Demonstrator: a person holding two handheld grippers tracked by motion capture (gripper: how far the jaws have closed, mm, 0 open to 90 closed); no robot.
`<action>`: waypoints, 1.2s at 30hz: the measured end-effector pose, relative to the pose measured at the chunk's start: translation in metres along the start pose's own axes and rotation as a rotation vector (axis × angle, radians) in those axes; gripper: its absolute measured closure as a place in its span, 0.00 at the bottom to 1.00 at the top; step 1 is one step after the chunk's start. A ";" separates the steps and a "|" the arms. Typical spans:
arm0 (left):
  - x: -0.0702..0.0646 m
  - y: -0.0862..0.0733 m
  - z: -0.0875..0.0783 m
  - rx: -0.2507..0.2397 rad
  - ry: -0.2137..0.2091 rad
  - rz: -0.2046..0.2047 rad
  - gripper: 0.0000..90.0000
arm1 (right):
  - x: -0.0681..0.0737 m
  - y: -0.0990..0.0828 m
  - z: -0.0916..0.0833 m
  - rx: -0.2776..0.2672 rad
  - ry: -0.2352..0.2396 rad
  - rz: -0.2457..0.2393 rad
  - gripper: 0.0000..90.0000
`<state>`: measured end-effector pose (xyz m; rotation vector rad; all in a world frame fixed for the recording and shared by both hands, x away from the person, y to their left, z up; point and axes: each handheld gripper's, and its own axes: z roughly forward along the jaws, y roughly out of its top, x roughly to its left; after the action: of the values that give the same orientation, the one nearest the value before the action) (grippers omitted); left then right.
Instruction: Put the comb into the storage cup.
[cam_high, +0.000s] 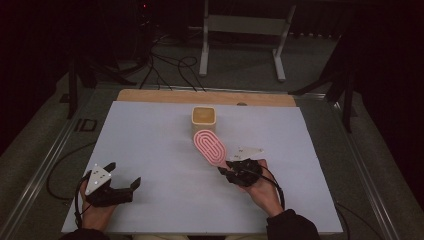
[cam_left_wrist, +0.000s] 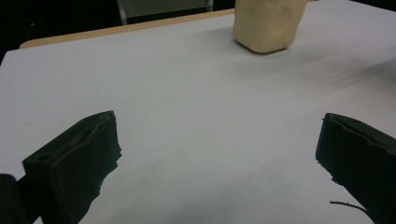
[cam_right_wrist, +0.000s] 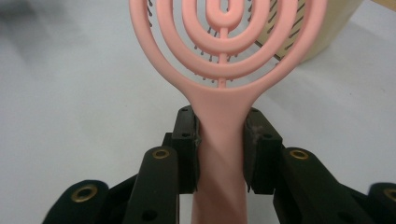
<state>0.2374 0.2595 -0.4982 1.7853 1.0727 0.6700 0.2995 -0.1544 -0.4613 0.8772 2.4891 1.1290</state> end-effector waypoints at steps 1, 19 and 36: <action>0.000 0.000 0.000 0.004 -0.001 0.002 0.00 | -0.001 -0.001 -0.002 -0.005 0.000 0.000 0.77; -0.014 0.006 0.006 0.030 -0.011 0.018 0.00 | 0.000 -0.005 -0.011 -0.069 -0.010 0.036 0.77; -0.046 0.052 0.015 -0.027 -0.134 -0.016 0.00 | 0.005 -0.001 -0.012 -0.103 -0.007 0.043 0.77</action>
<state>0.2470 0.2026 -0.4577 1.7705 0.9820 0.5454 0.2895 -0.1592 -0.4539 0.9080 2.3936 1.2540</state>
